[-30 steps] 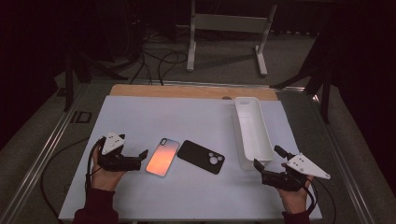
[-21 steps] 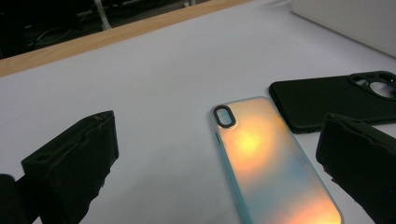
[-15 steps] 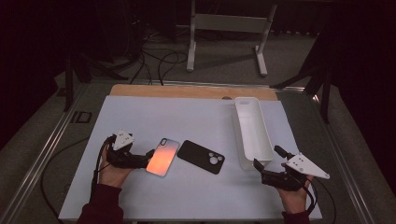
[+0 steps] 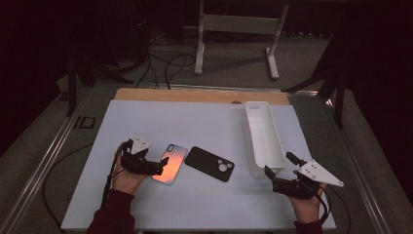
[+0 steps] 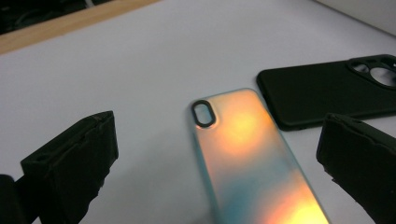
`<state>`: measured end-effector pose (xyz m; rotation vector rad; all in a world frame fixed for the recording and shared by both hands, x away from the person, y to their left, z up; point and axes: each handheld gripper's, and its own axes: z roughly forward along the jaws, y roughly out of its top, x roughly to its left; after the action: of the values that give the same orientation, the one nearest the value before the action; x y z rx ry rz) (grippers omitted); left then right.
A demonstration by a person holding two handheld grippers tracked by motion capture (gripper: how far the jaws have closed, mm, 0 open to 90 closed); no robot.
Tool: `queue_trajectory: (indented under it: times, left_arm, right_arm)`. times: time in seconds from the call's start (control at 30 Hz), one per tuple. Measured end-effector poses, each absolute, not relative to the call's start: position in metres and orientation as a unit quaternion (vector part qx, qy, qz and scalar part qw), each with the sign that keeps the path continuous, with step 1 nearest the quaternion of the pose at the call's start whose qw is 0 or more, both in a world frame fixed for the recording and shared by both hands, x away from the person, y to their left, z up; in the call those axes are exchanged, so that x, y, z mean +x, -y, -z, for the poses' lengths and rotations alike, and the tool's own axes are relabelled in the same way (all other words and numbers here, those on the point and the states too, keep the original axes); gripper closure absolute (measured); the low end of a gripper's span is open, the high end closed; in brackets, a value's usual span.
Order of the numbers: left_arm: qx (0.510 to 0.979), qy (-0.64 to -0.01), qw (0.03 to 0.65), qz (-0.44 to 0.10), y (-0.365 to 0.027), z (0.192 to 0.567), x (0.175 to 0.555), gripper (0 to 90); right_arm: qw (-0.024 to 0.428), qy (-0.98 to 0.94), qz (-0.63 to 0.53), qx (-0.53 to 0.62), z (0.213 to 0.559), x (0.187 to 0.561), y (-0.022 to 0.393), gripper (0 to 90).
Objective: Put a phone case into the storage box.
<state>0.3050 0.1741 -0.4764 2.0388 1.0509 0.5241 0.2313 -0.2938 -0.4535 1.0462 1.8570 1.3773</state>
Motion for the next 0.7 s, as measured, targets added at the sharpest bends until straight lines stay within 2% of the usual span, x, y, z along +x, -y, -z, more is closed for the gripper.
queue_trajectory:
  times: [0.3, 0.7]
  left_arm:
    - [0.81, -0.416, 0.372, -0.181, -0.161, 0.481, 0.31, 0.0]
    - [0.821, -0.42, 0.345, -0.174, -0.145, 0.49, 0.312, 0.0]
  right_arm:
    - [0.299, -0.697, -0.518, 0.396, 0.453, 0.231, 0.295, 8.1]
    - [0.298, -0.7, -0.516, 0.395, 0.454, 0.232, 0.293, 8.1]
